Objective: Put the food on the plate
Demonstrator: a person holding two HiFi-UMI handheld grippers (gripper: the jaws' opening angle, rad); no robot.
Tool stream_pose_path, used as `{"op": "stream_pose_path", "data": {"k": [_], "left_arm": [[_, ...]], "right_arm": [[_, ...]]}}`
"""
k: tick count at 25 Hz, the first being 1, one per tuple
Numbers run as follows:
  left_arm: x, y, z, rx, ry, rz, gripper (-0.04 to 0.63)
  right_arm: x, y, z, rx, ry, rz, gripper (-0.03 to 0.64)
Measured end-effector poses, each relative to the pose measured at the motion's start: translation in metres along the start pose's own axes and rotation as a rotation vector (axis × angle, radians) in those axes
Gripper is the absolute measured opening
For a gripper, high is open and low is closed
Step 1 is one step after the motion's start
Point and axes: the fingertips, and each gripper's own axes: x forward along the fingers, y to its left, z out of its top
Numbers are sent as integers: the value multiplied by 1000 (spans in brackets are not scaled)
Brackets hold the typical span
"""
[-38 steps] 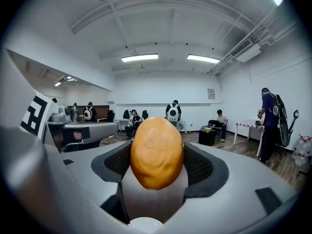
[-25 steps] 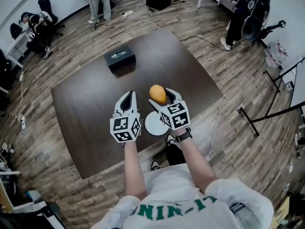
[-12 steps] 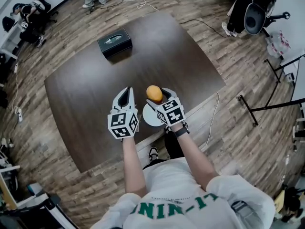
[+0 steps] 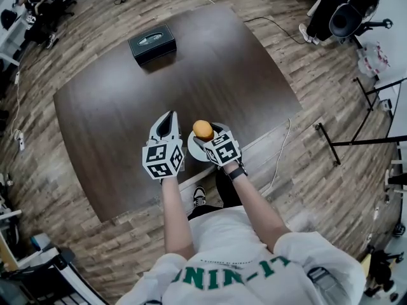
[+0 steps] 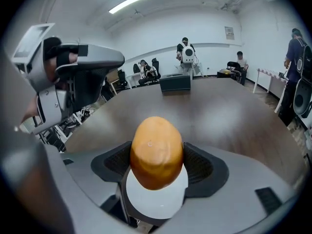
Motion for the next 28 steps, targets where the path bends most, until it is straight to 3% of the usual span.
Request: {"op": "stream_pose_path", "data": {"k": [10, 20, 28], "left_arm": [[1, 3, -7, -3, 18, 23, 9], [-6, 10, -12, -2, 24, 54, 9], [-5, 12, -9, -17, 27, 72, 9]], "right_arm": [[29, -10, -54, 2, 116, -19, 339], [43, -3, -64, -19, 140, -17, 337], [45, 4, -62, -5, 164, 19, 464]]}}
